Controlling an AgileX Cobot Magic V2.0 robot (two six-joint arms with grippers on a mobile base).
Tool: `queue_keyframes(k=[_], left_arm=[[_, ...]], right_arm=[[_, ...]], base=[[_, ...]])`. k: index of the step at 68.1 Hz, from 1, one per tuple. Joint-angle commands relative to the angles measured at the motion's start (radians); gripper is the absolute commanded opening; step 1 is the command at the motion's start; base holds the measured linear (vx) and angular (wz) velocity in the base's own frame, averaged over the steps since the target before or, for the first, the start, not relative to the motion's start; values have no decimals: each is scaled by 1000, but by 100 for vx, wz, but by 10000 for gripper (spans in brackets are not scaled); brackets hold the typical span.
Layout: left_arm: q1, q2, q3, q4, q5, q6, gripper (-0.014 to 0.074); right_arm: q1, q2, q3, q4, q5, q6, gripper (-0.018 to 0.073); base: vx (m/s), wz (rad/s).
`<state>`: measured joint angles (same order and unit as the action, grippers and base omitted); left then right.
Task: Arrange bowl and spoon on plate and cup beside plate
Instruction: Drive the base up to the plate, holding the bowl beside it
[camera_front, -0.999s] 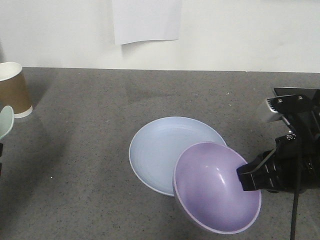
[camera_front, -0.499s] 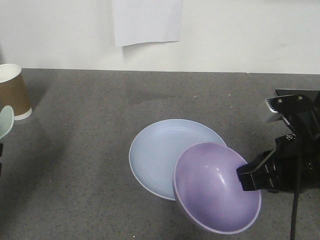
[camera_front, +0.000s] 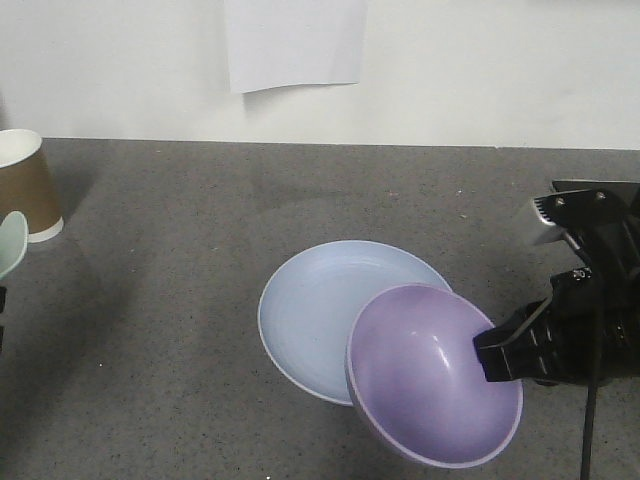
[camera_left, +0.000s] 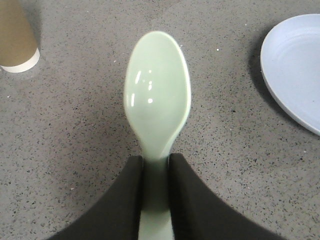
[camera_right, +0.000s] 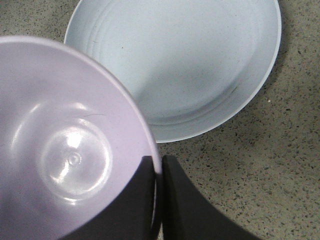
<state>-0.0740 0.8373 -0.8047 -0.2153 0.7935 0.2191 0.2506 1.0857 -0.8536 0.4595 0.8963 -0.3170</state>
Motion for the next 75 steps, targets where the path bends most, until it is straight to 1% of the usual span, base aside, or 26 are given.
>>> queue_keyframes(k=[1,75], left_arm=[[-7,-8,-23,-18,-56,-1,66],[-7,-8,-23,-18,-56,-1,66]], right_arm=[[2,-11,-26,27,-34,1,-1],[2,-11,-26,27,-33,1,-1]], base=[[0,0],[0,0]])
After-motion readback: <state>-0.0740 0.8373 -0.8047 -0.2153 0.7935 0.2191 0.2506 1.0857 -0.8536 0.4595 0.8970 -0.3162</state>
